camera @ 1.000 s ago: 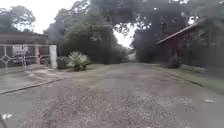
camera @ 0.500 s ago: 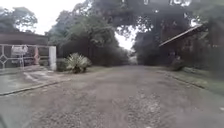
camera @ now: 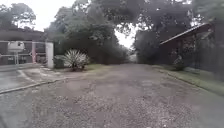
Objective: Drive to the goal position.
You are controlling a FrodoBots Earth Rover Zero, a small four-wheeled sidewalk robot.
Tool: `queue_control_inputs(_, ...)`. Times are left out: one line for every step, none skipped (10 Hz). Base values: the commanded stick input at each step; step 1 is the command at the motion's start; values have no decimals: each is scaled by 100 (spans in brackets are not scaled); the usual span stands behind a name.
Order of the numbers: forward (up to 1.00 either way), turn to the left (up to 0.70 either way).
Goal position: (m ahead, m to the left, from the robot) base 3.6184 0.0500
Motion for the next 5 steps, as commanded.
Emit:
queue_control_inputs(70,-35)
queue_control_inputs(70,-35)
queue_control_inputs(70,-35)
queue_control_inputs(70,-35)
queue_control_inputs(70,-35)
